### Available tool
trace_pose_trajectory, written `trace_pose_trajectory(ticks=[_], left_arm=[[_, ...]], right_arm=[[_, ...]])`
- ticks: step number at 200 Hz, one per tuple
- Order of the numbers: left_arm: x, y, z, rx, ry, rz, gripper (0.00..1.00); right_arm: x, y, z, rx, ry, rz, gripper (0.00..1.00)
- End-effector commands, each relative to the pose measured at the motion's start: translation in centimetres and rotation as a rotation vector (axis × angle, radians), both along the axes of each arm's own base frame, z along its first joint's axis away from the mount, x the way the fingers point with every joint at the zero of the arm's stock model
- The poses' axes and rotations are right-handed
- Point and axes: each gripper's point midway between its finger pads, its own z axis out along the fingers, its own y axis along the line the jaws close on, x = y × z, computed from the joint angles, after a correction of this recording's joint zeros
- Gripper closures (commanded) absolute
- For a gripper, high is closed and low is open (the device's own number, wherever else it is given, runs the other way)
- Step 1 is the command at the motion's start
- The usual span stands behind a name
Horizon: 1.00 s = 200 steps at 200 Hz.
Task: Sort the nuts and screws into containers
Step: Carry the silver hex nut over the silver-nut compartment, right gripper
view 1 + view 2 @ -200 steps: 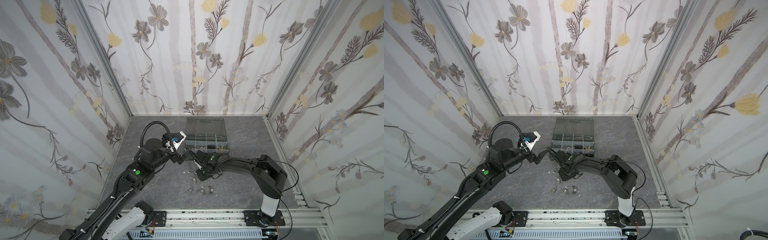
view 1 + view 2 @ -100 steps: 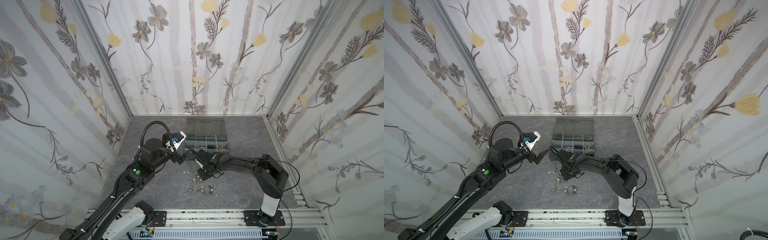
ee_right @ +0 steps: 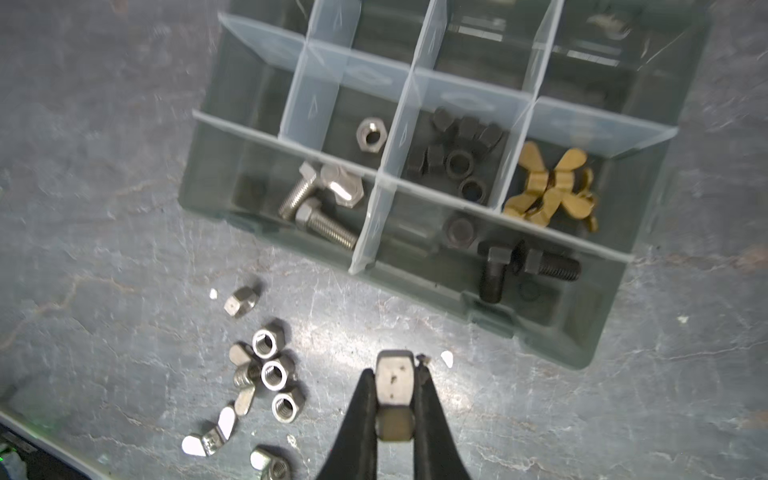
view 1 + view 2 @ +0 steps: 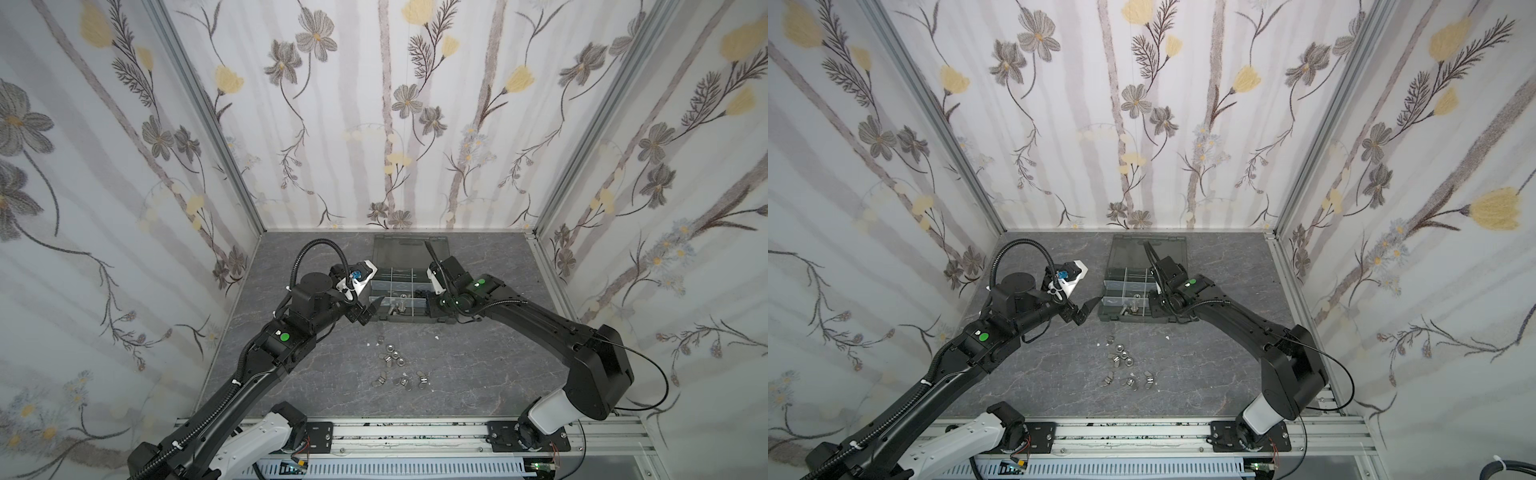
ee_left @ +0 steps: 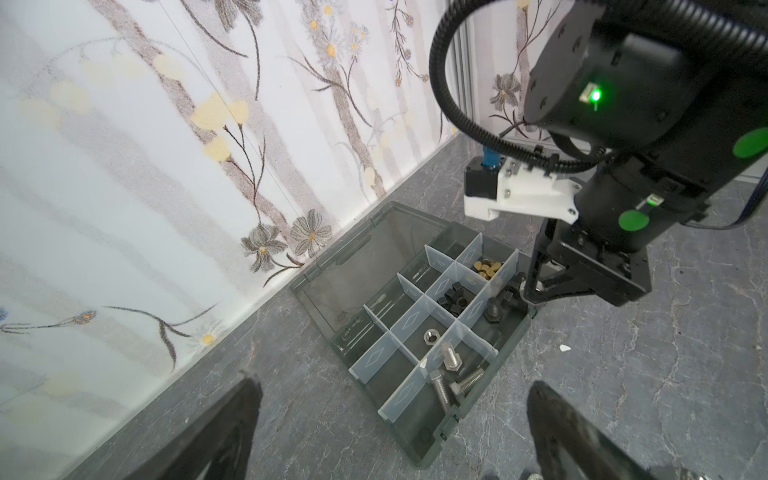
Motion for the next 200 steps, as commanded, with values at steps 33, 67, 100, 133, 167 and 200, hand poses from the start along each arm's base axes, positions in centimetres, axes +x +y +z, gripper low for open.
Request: trace_pose_trajectory(ticks=[33, 67, 100, 133, 167, 200], left_arm=[[2.2, -0.1, 0.5, -0.026, -0.034, 0.038, 0.00], [3.0, -0.4, -0.8, -0.013, 0.004, 0.044, 0.00], [3.8, -0.4, -1.4, 0.018, 0.003, 0.060, 0.00], [4.1, -0.6, -1.9, 0.018, 0.009, 0.057, 0.00], [4.2, -0.5, -1.7, 0.012, 0.001, 0.059, 0.00], [4.1, -0.3, -1.6, 0.013, -0.006, 0.063, 0.00]], right_arm=[[4.8, -0.9, 1.5, -0.108, -0.043, 0.025, 0.92], [7.7, 1.4, 0.2, -0.125, -0.046, 0.074, 0.91], [8.6, 3.1, -2.0, -0.142, -0.012, 0.146, 0.91], [9.7, 5.1, -3.8, -0.169, -0.001, 0.178, 0.90], [10.1, 6.5, -5.4, -0.172, 0.008, 0.195, 0.90], [9.5, 7.7, -7.3, -0.184, 0.028, 0.224, 0.90]])
